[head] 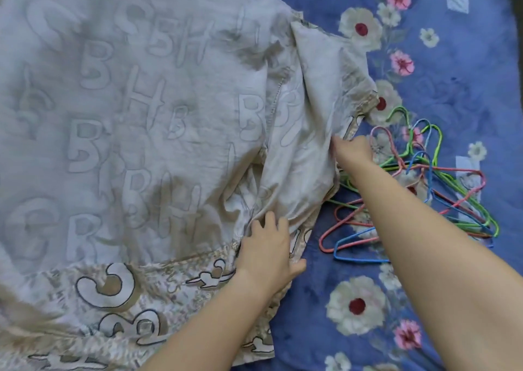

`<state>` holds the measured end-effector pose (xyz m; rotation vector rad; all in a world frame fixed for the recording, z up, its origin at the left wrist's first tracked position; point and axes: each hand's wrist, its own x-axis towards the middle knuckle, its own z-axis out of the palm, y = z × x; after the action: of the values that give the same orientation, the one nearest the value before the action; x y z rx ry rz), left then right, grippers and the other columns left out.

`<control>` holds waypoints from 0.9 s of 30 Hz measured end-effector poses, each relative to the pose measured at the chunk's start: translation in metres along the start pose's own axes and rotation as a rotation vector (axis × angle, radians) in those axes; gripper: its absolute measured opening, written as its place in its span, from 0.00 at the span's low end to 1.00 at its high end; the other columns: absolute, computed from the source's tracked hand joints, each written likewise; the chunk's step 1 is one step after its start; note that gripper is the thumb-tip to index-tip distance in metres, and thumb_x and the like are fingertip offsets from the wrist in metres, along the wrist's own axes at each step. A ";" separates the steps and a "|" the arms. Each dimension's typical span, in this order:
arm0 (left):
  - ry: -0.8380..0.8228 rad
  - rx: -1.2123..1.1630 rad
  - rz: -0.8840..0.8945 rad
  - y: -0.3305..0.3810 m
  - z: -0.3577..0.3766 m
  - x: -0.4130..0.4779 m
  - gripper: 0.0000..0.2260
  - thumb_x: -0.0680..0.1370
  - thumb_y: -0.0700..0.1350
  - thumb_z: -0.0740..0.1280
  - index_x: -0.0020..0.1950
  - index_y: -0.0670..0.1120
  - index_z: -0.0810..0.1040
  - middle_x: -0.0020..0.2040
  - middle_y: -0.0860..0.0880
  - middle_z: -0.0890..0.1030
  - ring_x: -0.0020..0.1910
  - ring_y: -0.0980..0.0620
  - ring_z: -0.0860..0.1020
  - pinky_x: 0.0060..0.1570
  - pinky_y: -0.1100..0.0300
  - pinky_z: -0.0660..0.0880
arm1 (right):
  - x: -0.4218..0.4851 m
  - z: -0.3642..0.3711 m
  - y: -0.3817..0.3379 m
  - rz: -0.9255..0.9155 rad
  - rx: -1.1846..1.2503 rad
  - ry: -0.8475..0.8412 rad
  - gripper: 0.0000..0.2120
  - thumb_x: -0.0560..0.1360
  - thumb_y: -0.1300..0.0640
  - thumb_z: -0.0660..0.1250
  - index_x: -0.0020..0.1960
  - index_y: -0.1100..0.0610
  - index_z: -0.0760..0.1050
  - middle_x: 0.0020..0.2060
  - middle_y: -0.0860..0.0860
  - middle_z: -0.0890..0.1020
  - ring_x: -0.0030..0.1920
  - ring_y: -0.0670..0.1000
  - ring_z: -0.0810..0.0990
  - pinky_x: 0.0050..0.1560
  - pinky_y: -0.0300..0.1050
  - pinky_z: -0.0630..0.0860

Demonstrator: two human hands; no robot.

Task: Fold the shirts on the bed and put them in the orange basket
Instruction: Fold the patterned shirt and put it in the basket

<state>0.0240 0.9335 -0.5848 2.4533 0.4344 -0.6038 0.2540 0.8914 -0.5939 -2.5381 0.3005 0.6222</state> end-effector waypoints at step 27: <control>0.022 -1.934 -0.598 -0.153 -0.082 0.003 0.13 0.70 0.31 0.61 0.28 0.45 0.70 0.27 0.48 0.67 0.25 0.54 0.69 0.25 0.63 0.70 | -0.019 0.051 -0.193 -0.487 0.233 -0.281 0.04 0.76 0.61 0.63 0.47 0.58 0.77 0.37 0.54 0.74 0.33 0.49 0.70 0.31 0.41 0.68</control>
<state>-0.0124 1.1028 -0.5940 0.4588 1.0616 -0.1084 0.2806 1.0838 -0.5421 -2.1484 -0.3193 0.6878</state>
